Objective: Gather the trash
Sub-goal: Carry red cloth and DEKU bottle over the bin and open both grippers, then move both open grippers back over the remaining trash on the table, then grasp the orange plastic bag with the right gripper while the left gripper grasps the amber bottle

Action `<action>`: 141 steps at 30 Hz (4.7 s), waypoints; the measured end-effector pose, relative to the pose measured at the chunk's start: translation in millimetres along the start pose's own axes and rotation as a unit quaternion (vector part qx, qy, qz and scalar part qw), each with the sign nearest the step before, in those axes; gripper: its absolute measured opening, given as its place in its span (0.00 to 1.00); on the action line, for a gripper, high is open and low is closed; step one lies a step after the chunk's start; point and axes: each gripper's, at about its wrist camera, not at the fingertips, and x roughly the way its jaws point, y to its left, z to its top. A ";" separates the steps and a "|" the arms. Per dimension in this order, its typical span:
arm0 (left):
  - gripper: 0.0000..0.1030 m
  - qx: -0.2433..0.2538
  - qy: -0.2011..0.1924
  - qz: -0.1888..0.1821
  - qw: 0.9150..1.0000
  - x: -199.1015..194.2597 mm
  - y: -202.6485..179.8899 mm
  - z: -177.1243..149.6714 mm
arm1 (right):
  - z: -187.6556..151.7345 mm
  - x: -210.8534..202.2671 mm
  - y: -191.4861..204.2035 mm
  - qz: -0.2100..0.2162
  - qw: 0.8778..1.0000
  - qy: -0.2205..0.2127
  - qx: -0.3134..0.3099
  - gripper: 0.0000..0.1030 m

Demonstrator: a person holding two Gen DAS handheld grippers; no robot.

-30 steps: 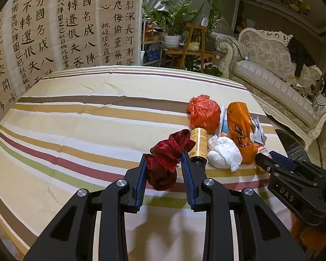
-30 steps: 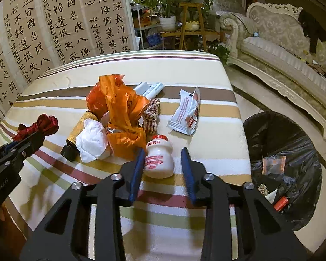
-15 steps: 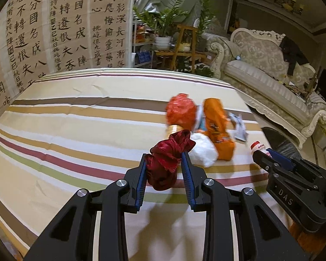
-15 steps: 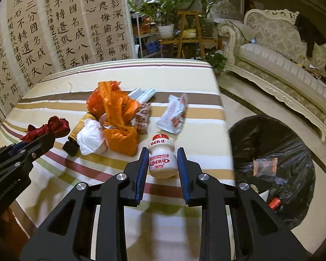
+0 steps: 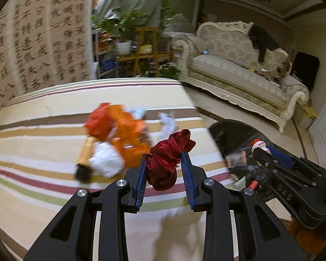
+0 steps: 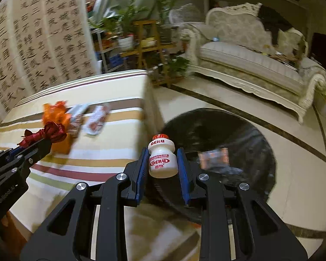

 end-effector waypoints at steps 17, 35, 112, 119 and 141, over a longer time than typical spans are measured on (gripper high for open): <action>0.31 0.066 0.020 -0.021 0.997 55.8 -78.0 14.7 | 0.7 22.4 -75.5 -0.051 0.998 -0.001 0.048 0.25; 0.68 0.079 0.026 -0.016 0.996 68.6 -96.2 15.0 | -3.0 30.3 -100.0 -0.074 0.994 0.001 0.076 0.43; 0.70 -0.072 0.038 0.109 0.991 16.5 122.9 -1.0 | 29.0 27.5 125.6 0.093 0.992 0.006 -0.085 0.20; 0.68 -0.052 0.052 0.113 0.991 29.5 114.6 2.6 | 26.8 27.5 110.3 0.090 0.993 0.007 -0.071 0.20; 0.24 -0.072 0.077 0.067 0.992 31.3 124.7 -5.9 | 19.4 29.9 102.5 0.092 0.994 0.014 -0.062 0.20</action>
